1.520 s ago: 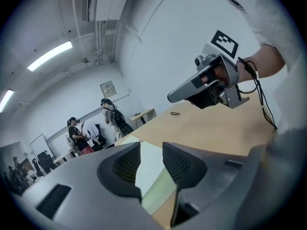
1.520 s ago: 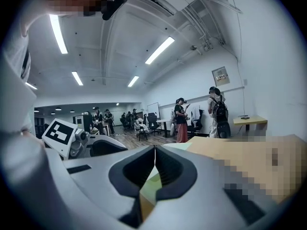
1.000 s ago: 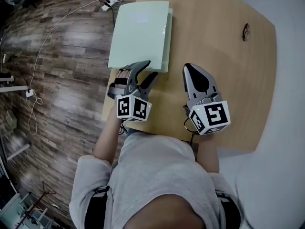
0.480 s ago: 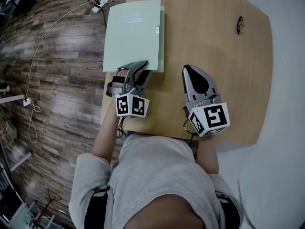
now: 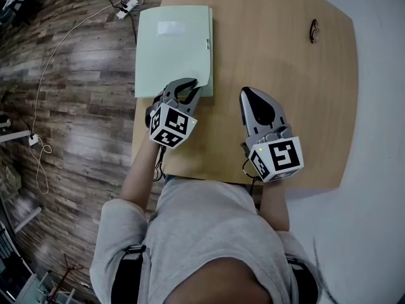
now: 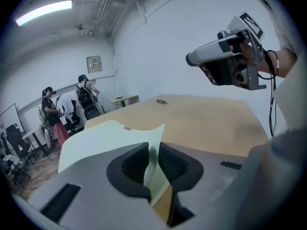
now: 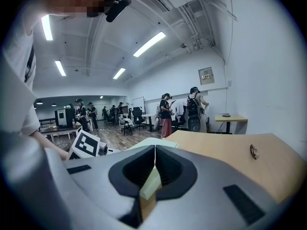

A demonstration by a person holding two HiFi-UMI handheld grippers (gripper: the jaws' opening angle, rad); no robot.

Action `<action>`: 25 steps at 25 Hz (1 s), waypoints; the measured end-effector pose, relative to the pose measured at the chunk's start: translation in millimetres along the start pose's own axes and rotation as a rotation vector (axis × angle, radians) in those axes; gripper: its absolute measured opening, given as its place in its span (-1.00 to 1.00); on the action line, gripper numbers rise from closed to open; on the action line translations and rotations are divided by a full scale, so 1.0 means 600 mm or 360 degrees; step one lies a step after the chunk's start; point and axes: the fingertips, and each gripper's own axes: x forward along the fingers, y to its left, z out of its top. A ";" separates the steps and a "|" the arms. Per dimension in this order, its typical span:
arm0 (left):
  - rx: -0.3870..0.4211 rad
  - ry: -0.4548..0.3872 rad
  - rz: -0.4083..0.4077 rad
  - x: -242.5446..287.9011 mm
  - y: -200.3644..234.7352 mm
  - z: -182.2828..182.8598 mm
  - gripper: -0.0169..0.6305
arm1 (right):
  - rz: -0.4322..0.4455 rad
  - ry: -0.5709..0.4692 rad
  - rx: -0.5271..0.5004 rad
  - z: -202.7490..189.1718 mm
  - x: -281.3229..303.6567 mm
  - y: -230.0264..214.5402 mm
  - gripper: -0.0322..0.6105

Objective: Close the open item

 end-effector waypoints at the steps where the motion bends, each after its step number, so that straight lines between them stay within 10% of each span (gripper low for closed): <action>1: -0.0010 0.0021 -0.0013 0.003 -0.002 -0.004 -0.73 | 0.0001 -0.0001 -0.0001 0.000 -0.001 0.001 -0.87; 10: -0.0045 0.0194 -0.0159 0.016 -0.007 -0.023 -0.74 | 0.0012 0.0002 -0.0003 0.006 0.004 0.003 -0.87; 25: 0.0287 0.0308 -0.0223 0.025 -0.026 -0.034 -0.60 | 0.0015 -0.0018 -0.0017 0.015 -0.001 0.000 -0.87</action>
